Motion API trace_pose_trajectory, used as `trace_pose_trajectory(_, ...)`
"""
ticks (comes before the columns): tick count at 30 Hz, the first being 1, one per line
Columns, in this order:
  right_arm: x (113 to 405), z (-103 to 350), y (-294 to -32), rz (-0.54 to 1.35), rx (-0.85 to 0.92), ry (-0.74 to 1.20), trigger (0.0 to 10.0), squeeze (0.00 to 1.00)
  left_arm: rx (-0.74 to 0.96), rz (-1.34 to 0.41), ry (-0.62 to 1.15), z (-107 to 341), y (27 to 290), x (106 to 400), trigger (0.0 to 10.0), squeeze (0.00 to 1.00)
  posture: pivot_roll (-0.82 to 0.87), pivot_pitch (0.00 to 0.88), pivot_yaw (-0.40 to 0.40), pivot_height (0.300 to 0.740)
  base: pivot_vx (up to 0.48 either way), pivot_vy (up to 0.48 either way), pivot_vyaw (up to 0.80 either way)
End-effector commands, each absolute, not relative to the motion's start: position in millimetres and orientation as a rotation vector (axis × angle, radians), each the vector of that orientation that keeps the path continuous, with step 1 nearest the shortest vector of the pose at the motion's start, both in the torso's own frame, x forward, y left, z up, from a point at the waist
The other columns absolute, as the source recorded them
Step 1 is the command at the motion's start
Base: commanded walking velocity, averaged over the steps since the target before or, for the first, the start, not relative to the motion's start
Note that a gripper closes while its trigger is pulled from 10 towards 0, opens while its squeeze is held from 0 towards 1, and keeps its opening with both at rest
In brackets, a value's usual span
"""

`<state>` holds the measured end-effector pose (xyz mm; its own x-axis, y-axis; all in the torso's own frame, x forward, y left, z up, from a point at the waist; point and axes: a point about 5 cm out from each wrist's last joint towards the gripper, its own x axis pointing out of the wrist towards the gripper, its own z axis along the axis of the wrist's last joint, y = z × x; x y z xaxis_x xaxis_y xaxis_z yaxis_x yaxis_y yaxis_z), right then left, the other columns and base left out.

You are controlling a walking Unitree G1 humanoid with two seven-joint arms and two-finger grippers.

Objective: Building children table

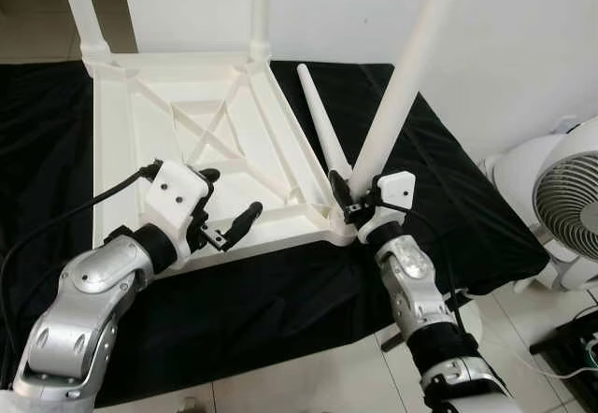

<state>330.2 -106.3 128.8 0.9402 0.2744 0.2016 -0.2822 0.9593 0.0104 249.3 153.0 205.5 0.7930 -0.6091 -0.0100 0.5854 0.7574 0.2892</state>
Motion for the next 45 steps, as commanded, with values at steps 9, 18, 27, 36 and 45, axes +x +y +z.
trace_pose_trajectory(9, 324.5, 75.2, -108.6, 0.09, 0.005, 0.084, 10.0, 0.0, 0.274, -0.645, -0.092, 205.8, 149.4, 248.4, 10.0, 0.0, 0.16, 0.107, -0.094, 0.74, 0.0, 0.0, 0.0)
trace_pose_trajectory(18, 330.8, 75.7, -101.2, 0.036, 0.067, 0.1, 10.0, 0.0, 0.274, -0.646, -0.094, 205.6, 148.9, 248.4, 10.0, 0.0, 0.16, 0.098, -0.096, 0.74, 0.0, 0.0, 0.0)
trace_pose_trajectory(27, 341.5, 82.7, -71.0, 0.038, 0.054, 0.114, 10.0, 0.0, 0.276, -0.648, -0.102, 206.8, 148.1, 249.5, 10.0, 0.0, 0.17, 0.085, -0.1, 0.74, 0.0, 0.0, 0.0)
trace_pose_trajectory(36, 340.6, 83.3, -59.4, 0.097, 0.079, 0.113, 10.0, 0.0, 0.275, -0.643, -0.105, 206.7, 147.6, 248.4, 10.0, 0.0, 0.17, 0.079, -0.106, 0.74, 0.0, 0.0, 0.0)
trace_pose_trajectory(45, 343.8, 83.7, -82.8, 0.172, 0.166, 0.089, 10.0, 0.0, 0.275, -0.641, -0.105, 206.9, 147.8, 248.1, 10.0, 0.0, 0.17, 0.082, -0.105, 0.74, 0.0, 0.0, 0.0)
